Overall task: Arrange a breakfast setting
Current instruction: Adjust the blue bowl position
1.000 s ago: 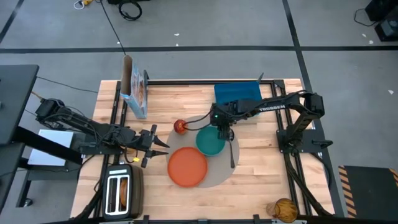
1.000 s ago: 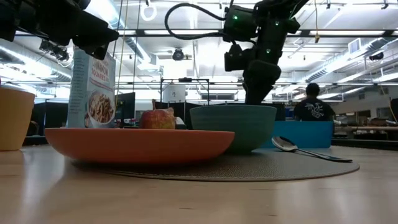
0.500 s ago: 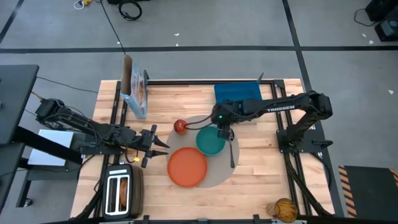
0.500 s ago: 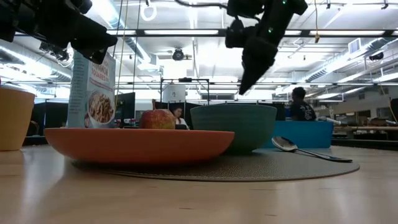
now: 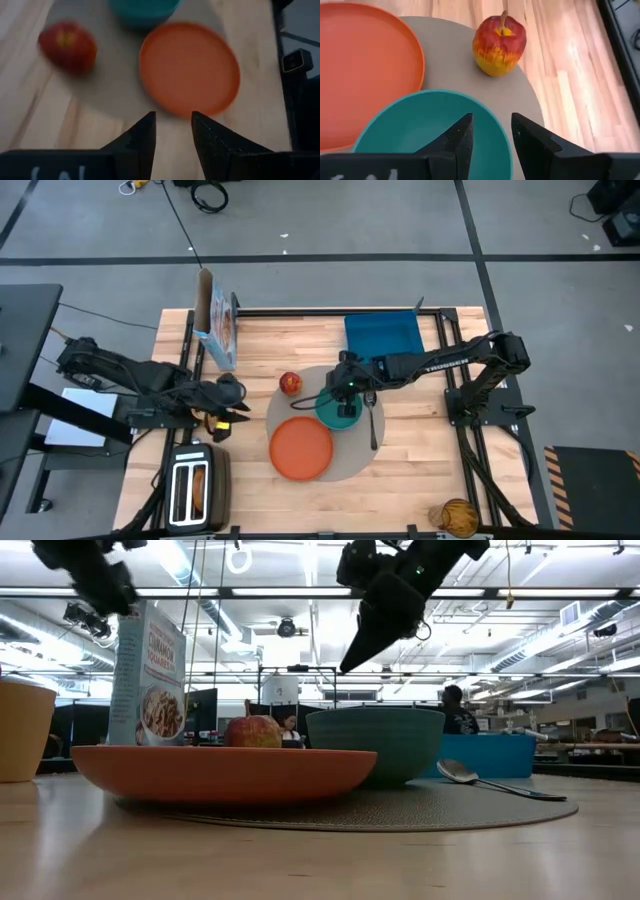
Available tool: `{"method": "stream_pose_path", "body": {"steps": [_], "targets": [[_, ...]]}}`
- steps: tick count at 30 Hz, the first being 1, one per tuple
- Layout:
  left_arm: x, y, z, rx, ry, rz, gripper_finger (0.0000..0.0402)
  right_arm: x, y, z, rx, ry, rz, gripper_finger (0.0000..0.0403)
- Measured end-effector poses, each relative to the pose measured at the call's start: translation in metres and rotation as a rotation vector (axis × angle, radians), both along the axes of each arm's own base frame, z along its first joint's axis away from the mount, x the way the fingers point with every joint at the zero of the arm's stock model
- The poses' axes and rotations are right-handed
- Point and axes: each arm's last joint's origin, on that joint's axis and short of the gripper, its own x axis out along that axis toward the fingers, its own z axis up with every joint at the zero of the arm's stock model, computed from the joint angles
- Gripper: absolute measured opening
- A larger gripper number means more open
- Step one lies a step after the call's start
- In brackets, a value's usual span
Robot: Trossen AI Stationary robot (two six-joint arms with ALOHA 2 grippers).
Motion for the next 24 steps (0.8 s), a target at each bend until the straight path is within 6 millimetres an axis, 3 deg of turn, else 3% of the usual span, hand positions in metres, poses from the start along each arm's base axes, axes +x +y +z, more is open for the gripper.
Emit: {"method": "stream_pose_path", "body": {"steps": [6,12,24], "targets": [[-0.025,0.002,0.009,-0.141,0.269,0.156,0.0133,0.0,0.007,0.0,-0.072,0.002,-0.014,0.0142],[-0.036,-0.001,0.0,-0.163,0.446,0.291,0.0133,-0.001,0.011,0.0,-0.08,0.003,-0.003,0.0142],[-0.012,-0.009,-0.022,-0.024,0.592,0.431,0.0133,-0.001,0.016,0.0,-0.065,0.001,-0.004,0.0142]]}}
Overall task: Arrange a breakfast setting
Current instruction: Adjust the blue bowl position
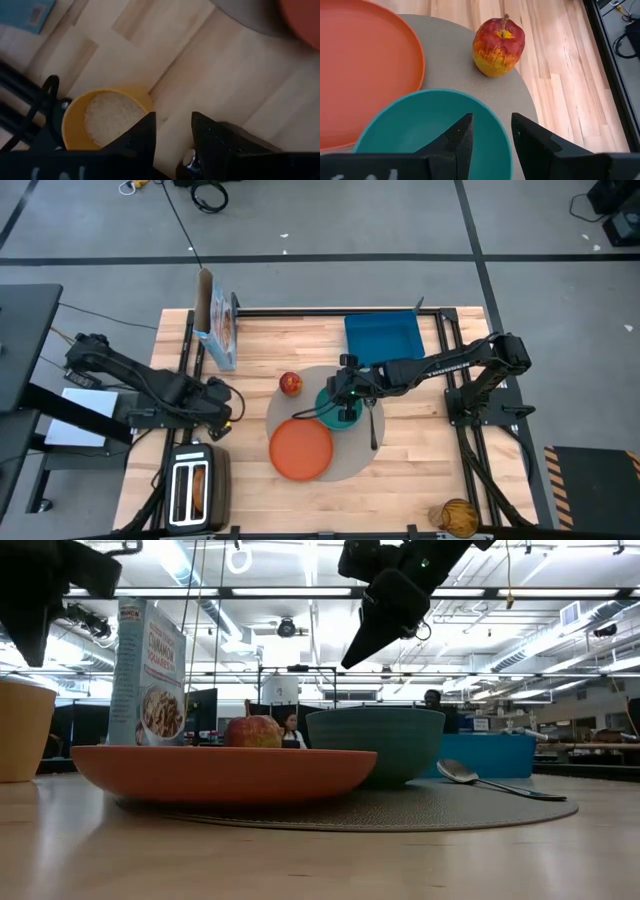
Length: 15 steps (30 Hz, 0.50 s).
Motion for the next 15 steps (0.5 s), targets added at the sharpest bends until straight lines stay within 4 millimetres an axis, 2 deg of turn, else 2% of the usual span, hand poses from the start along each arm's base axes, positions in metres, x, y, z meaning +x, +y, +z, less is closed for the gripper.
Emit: {"method": "stream_pose_path", "body": {"steps": [8,15], "targets": [[0.0021,0.0062,-0.0045,0.008,0.082,0.046,0.0135,0.0,0.0006,0.0,0.005,-0.002,-0.004,0.0142],[0.0014,0.0062,-0.0061,-0.004,0.086,0.118,0.0165,-0.0005,0.0031,-0.0003,0.005,0.002,0.003,0.0142]]}}
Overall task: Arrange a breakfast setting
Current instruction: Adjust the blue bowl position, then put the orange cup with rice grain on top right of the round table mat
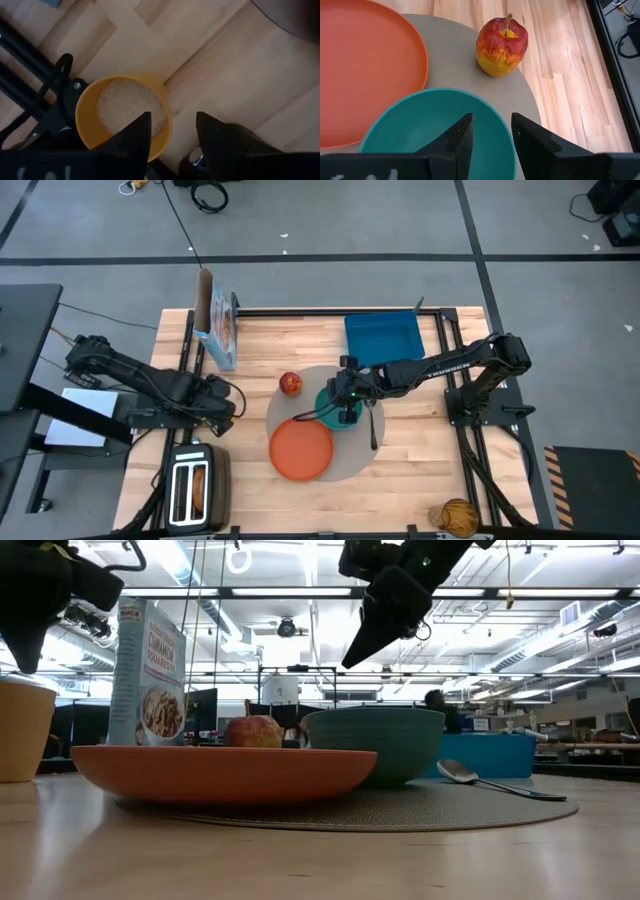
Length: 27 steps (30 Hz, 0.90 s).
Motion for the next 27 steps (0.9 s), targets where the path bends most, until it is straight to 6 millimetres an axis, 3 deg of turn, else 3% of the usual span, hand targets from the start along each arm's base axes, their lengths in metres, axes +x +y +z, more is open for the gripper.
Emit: {"method": "stream_pose_path", "body": {"steps": [8,17,21,27], "targets": [[-0.009,0.004,-0.032,0.007,0.091,0.062,0.0169,0.0,0.0,0.0,-0.001,0.002,0.0,0.0142],[-0.006,0.002,-0.035,-0.007,0.056,0.028,0.016,0.0,0.0,0.0,-0.003,0.003,0.002,0.0142],[-0.006,0.002,-0.035,-0.007,0.055,0.026,0.0121,0.0,0.0,0.0,-0.008,0.004,0.008,0.0142],[-0.006,0.002,-0.035,-0.008,0.057,-0.001,0.0024,0.001,0.002,0.001,-0.037,-0.007,0.049,0.0142]]}}
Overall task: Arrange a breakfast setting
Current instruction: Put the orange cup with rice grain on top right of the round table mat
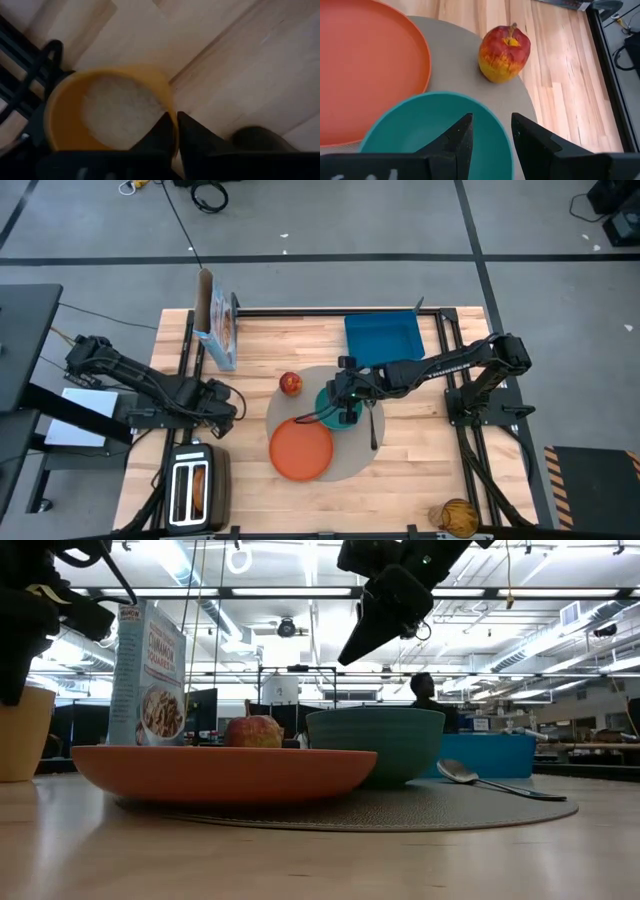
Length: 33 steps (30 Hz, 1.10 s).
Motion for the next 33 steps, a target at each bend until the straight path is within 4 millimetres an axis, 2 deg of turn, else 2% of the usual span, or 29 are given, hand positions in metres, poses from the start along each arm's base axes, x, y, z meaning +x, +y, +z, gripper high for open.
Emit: {"method": "stream_pose_path", "body": {"steps": [3,7,13,18,26,33], "targets": [[0.0,0.0,0.001,0.001,-0.002,-0.011,0.0014,0.0,0.0,0.0,-0.001,-0.003,0.001,0.0142],[0.004,-0.002,0.013,-0.011,-0.035,-0.026,0.0014,-0.003,0.001,0.0,-0.005,0.022,0.007,0.0142],[0.016,-0.005,0.052,-0.012,-0.17,-0.128,0.0014,-0.014,0.01,0.019,-0.057,-0.018,0.022,0.0142],[0.033,-0.004,0.09,0.094,-0.298,-0.213,0.0014,-0.026,0.014,0.037,-0.057,-0.091,0.031,0.0142],[0.076,0.011,0.13,0.207,-0.343,-0.371,0.0014,-0.052,0.018,0.039,-0.007,-0.12,-0.012,0.0142],[0.129,0.037,0.133,0.215,-0.294,-0.53,0.0014,-0.077,0.019,0.037,0.039,-0.132,-0.071,0.0142]]}}
